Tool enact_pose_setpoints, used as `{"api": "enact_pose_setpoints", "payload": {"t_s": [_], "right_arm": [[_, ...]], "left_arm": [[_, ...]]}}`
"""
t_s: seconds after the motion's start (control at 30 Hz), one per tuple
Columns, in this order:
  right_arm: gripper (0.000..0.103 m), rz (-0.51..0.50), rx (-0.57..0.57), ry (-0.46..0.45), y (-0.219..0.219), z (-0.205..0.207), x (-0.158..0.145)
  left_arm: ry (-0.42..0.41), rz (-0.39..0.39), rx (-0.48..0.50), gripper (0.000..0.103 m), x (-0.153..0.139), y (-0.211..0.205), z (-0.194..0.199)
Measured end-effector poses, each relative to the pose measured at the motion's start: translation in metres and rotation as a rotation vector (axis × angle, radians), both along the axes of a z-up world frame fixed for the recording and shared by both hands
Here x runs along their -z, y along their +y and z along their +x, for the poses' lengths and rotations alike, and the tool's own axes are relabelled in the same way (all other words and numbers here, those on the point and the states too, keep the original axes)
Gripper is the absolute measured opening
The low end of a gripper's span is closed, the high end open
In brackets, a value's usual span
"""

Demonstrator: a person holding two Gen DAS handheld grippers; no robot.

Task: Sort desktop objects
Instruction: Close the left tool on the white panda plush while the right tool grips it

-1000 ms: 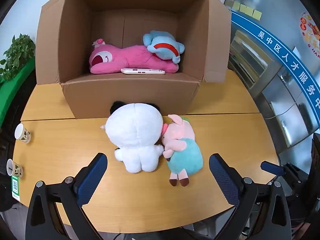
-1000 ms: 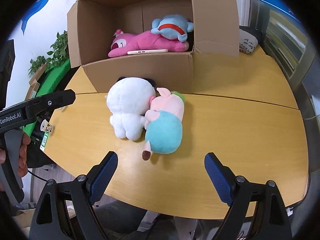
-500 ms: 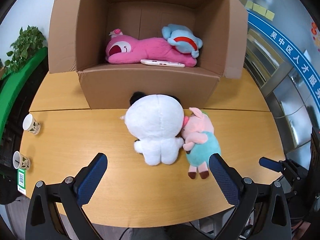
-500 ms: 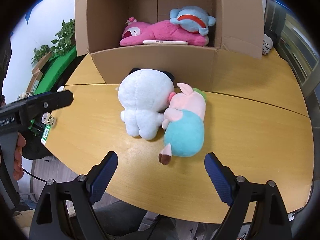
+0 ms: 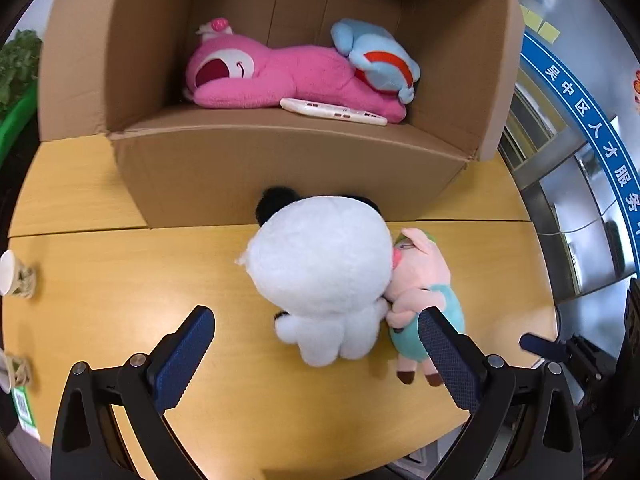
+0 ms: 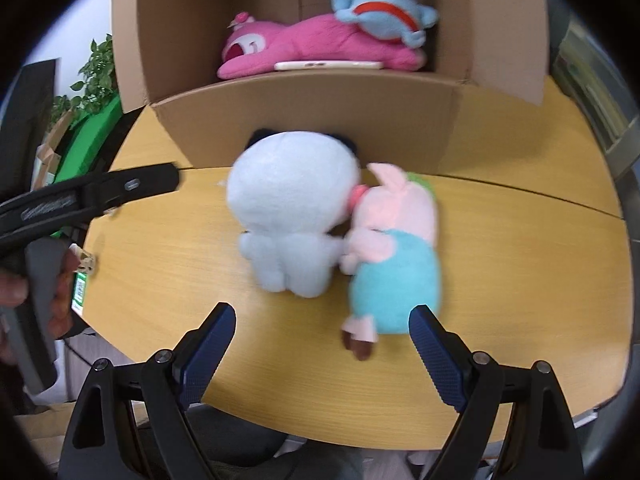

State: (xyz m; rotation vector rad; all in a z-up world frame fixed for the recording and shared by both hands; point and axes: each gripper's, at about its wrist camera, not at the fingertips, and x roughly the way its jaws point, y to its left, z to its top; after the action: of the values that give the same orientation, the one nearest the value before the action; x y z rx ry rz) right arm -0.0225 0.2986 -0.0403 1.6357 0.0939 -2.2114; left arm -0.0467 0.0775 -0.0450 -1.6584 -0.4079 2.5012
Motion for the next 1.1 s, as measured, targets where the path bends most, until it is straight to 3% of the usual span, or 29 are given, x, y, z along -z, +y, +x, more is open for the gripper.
{"api": "enact_pose_setpoints", "payload": {"t_s": [0.3, 0.47, 0.63, 0.77, 0.97, 1.1], "right_arm": [[0.088, -0.052, -0.020, 0.074, -0.065, 0.009, 0.051], [0.088, 0.099, 0.045, 0.094, -0.086, -0.008, 0.106], [0.089, 0.147, 0.079, 0.088, -0.089, -0.025, 0.139], [0.090, 0.143, 0.088, 0.061, -0.092, -0.041, 0.157], [0.091, 0.136, 0.065, 0.054, -0.095, -0.048, 0.162], [0.087, 0.146, 0.040, 0.056, -0.096, -0.046, 0.160]], "left_arm": [[-0.091, 0.219, 0.085, 0.103, 0.073, -0.039, -0.063], [-0.170, 0.375, 0.092, 0.103, 0.119, -0.046, -0.093], [-0.214, 0.494, 0.113, 0.103, 0.149, -0.041, -0.108], [-0.207, 0.541, 0.138, 0.103, 0.155, -0.040, -0.113], [-0.172, 0.539, 0.142, 0.103, 0.151, -0.040, -0.113], [-0.145, 0.523, 0.123, 0.095, 0.146, -0.039, -0.109]]}}
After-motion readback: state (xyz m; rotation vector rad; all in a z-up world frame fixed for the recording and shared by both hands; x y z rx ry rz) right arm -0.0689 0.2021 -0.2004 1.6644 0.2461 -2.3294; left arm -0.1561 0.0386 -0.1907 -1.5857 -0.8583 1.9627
